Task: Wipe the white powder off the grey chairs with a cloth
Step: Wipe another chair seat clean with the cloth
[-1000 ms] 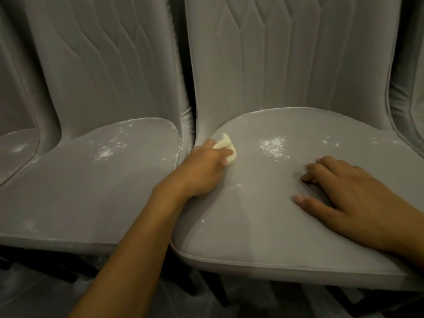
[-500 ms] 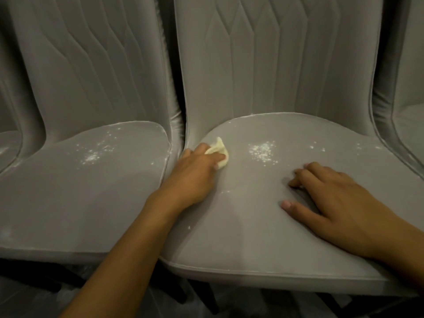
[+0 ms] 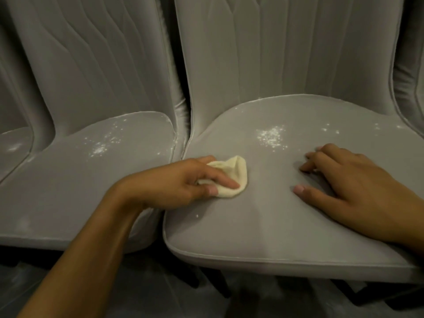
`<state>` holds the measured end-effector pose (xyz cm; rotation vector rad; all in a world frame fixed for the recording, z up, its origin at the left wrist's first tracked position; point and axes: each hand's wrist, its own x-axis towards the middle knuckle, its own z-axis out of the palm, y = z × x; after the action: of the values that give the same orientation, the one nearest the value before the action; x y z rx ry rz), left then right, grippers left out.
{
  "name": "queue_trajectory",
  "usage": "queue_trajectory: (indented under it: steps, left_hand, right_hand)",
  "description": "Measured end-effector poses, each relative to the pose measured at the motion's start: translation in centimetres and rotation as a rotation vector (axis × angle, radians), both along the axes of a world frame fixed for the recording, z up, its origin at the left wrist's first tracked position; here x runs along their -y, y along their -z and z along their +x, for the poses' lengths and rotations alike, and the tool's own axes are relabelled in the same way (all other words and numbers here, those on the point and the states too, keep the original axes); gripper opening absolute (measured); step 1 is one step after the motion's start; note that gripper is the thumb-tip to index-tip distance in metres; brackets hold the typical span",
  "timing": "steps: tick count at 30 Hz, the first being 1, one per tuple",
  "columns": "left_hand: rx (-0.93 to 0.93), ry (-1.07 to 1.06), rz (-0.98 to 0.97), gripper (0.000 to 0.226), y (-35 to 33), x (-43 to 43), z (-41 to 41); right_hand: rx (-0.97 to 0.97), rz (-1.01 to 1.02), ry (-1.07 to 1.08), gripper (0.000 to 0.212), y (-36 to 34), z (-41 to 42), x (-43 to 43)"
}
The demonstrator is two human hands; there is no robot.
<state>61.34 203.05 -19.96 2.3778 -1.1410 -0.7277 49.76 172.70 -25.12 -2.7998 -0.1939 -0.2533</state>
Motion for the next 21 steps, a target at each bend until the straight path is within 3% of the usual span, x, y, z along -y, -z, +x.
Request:
queue_trajectory:
  steps: [4, 11, 15, 18, 21]
  left_hand:
    - [-0.132, 0.08, 0.005, 0.031, -1.0, -1.1, -0.5]
    - [-0.206, 0.075, 0.027, 0.032, -1.3, -3.7, -1.2]
    - [-0.068, -0.013, -0.032, 0.029, -0.4, -2.7, -1.1]
    - [0.149, -0.073, -0.114, 0.031, 1.2, 0.8, -1.1]
    - [0.261, -0.192, -0.068, 0.037, 2.5, 5.0, 0.3]
  right_hand:
    - [0.003, 0.012, 0.002, 0.051, 0.1, 0.1, 0.1]
    - [-0.006, -0.008, 0.021, 0.061, 0.4, 0.2, 0.0]
    - [-0.015, -0.034, 0.018, 0.057, 0.2, 0.3, -0.1]
    - [-0.015, -0.044, 0.018, 0.054, 0.0, 0.2, -0.2]
    - [-0.026, -0.053, 0.023, 0.052, -0.3, -0.1, -0.3]
